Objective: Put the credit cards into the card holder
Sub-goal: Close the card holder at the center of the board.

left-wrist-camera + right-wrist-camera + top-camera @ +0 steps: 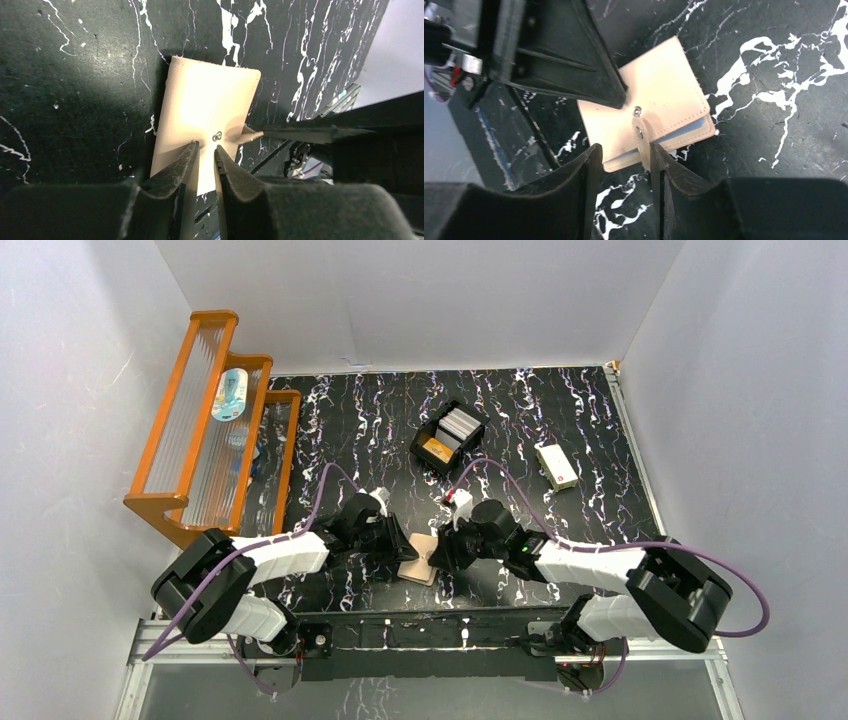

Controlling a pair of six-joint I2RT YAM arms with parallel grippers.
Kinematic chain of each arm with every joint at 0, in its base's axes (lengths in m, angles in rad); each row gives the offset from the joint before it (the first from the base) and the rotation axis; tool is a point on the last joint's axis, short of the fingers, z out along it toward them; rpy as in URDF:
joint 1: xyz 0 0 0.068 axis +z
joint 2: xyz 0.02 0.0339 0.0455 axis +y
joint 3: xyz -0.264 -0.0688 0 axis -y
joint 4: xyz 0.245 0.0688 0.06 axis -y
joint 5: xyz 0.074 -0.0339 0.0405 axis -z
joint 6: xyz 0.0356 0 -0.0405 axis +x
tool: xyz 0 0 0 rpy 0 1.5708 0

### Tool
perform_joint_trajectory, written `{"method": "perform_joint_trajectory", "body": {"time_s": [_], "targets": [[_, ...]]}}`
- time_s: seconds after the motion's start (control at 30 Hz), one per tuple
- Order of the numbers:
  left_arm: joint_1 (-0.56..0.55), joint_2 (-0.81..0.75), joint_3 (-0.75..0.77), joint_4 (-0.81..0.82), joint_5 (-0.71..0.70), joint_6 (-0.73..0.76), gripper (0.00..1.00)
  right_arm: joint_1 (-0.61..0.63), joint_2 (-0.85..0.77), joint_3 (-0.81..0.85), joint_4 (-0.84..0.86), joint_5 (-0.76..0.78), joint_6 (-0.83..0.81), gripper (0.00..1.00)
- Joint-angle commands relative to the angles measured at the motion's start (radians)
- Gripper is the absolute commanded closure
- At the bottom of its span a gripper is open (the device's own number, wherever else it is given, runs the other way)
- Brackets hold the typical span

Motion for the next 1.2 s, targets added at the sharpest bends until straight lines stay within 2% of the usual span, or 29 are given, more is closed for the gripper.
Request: {"method": "perform_joint_trajectory", "body": {"time_s": [0.0,0.17,0.27,0.37,0.57,0.77,0.93,1.17], "targets": [[-0.009,-0.043,0.026,-0.147,-0.143,0.033,0.80,0.002,-0.096,0.056,-0.085,0.043,0.160,0.51],[-0.012,-0.106,0.069,-0.242,-0.167,0.034,0.66,0.001,-0.125,0.082,-0.214,0.185,0.415,0.50],[-0.012,-0.119,0.113,-0.336,-0.207,0.067,0.57,0.004,-0.103,0.114,-0.287,0.215,0.477,0.50],[-0.012,-0.098,0.137,-0.370,-0.227,0.094,0.55,0.004,-0.076,0.132,-0.310,0.224,0.541,0.50],[-0.012,0.009,0.179,-0.372,-0.183,0.129,0.54,0.004,-0.035,0.122,-0.244,0.215,0.580,0.53],[-0.015,0.090,0.189,-0.366,-0.145,0.128,0.60,0.004,0.023,0.137,-0.220,0.189,0.556,0.61],[-0.032,0.094,0.183,-0.359,-0.152,0.095,0.81,0.008,0.074,0.175,-0.239,0.141,0.508,0.66],[-0.054,0.049,0.161,-0.335,-0.137,0.026,0.83,0.025,0.153,0.256,-0.342,0.136,0.435,0.66]]}}
